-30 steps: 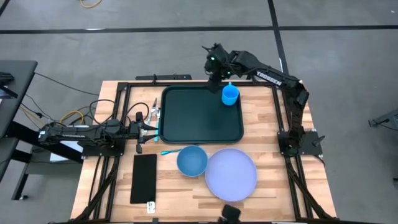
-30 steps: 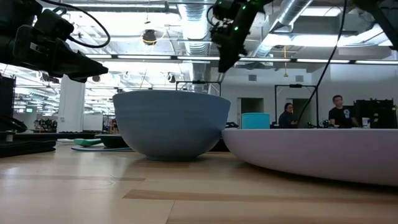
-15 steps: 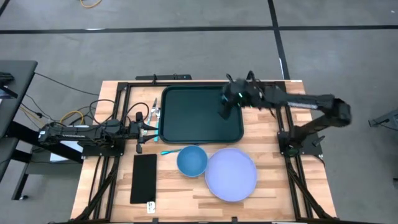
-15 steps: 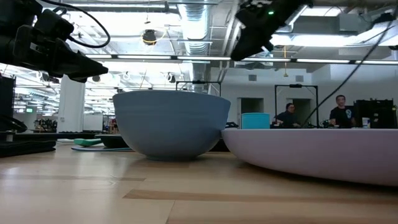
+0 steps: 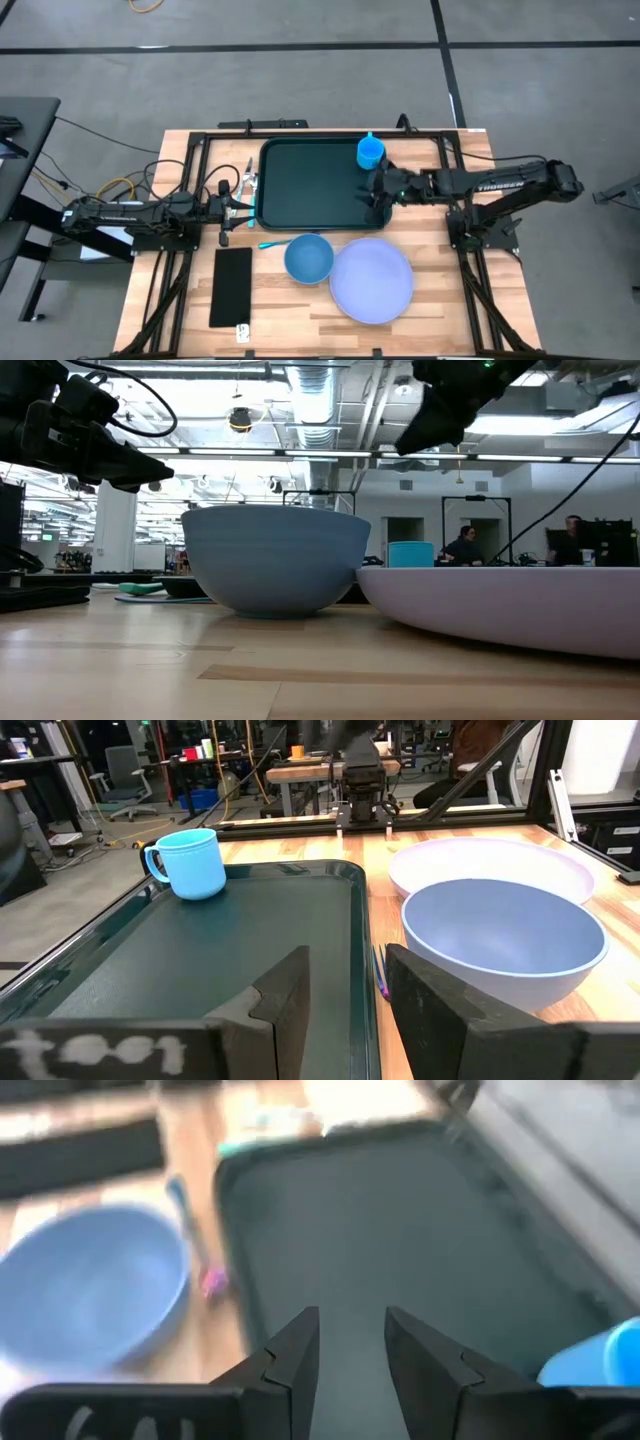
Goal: Set up tray
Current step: Put the purple plate on the black serving tray to the bottom left of the light blue mug
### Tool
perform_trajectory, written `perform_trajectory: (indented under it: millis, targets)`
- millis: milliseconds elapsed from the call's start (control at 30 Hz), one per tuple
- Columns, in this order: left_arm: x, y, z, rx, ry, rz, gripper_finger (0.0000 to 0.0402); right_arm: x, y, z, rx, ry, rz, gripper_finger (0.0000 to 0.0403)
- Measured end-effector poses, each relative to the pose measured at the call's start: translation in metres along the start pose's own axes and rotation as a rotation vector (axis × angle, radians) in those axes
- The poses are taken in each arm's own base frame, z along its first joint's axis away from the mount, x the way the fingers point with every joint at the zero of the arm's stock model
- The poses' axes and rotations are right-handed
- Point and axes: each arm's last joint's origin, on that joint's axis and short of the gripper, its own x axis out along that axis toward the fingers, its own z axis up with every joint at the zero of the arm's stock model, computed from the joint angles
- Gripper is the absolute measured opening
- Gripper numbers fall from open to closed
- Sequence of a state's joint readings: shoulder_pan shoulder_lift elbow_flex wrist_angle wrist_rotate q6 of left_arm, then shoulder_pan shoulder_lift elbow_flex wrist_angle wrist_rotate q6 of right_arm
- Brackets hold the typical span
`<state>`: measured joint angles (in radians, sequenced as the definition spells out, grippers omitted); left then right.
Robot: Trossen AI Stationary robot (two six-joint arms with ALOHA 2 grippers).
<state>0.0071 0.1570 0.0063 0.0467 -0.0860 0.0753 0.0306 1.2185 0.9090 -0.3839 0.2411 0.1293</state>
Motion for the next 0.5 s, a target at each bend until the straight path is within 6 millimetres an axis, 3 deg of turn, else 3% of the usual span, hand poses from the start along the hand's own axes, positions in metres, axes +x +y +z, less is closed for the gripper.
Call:
perform_trajectory:
  millis: [233,500]
  targets:
    - [0.0,0.0,0.0,0.0,0.0,0.0,0.0121,-0.016,0.033,-0.029,-0.004,0.224,0.056,0.0092]
    - [0.0,0.0,0.0,0.0,0.0,0.0,0.0121,-0.039,0.047,-0.063,0.335,0.38,-0.23,0.0081]
